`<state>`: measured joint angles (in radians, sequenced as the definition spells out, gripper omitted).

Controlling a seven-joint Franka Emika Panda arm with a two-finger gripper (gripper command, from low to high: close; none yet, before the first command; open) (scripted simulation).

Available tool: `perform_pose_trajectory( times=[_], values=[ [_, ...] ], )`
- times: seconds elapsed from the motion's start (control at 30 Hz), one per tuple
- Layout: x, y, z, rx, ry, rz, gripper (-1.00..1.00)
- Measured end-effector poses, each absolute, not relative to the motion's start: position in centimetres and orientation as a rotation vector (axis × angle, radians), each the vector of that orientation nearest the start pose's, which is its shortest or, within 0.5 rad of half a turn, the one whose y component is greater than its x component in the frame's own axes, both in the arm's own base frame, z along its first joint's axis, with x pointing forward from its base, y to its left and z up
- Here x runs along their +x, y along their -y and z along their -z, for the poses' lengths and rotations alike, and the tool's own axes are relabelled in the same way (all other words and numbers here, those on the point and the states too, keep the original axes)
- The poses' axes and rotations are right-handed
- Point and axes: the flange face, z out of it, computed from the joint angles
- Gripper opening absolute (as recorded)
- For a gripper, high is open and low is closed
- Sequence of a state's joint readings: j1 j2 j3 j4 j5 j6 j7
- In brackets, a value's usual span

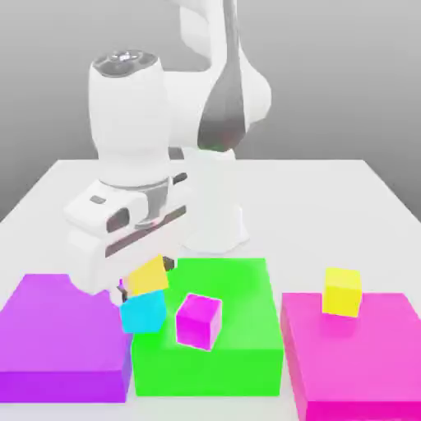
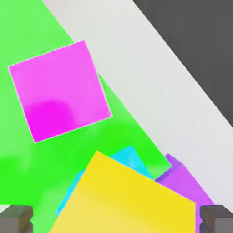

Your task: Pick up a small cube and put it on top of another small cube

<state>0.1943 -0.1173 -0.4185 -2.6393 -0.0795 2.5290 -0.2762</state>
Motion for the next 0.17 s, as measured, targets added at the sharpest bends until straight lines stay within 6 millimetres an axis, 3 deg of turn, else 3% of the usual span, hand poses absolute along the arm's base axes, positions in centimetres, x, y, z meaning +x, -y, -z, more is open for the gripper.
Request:
perform_pose_trajectory(
  times=[0.07, 0.17],
  values=[
    [41.5, 8.9, -29.3, -3.131, 0.19, -0.001, 1.0],
    [41.5, 8.9, -32.9, -3.132, 0.189, 0.0, 1.0]
  ],
)
